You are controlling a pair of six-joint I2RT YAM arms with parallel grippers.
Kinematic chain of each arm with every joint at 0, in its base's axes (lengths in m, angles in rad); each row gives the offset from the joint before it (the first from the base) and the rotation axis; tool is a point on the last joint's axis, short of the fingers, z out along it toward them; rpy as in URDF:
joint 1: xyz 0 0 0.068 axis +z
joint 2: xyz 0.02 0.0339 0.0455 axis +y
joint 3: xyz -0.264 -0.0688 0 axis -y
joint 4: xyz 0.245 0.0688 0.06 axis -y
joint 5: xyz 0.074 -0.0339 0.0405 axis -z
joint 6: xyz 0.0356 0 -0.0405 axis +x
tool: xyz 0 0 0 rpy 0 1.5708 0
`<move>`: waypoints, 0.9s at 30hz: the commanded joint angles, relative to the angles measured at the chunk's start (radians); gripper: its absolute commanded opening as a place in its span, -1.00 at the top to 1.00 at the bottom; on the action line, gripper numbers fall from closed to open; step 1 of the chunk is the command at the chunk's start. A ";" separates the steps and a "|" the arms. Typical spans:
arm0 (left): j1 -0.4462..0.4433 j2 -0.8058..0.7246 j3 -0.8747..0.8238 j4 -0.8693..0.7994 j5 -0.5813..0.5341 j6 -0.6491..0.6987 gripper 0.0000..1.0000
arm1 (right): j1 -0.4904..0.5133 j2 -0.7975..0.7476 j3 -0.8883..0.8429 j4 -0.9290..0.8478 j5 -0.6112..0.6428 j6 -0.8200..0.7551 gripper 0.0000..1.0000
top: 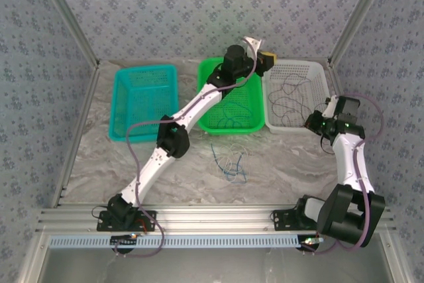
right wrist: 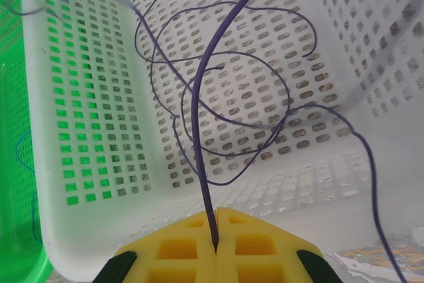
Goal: Untangle the cables
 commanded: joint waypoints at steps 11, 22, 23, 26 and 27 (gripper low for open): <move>-0.009 -0.037 -0.015 -0.105 0.028 -0.006 0.09 | -0.023 0.038 0.073 -0.040 -0.043 -0.006 0.25; -0.022 -0.201 -0.016 -0.354 -0.016 0.053 -0.69 | -0.008 -0.115 0.114 -0.203 0.110 -0.038 -0.72; -0.022 -0.216 -0.016 -0.372 -0.022 0.054 -0.72 | -0.007 -0.133 0.105 -0.214 0.117 -0.037 -0.73; -0.025 -0.256 -0.016 -0.425 -0.031 0.065 -0.94 | -0.010 -0.170 0.077 -0.252 0.130 -0.005 -0.72; -0.025 -0.269 -0.016 -0.445 -0.032 0.074 -0.99 | -0.010 -0.179 0.060 -0.255 0.125 0.004 -0.70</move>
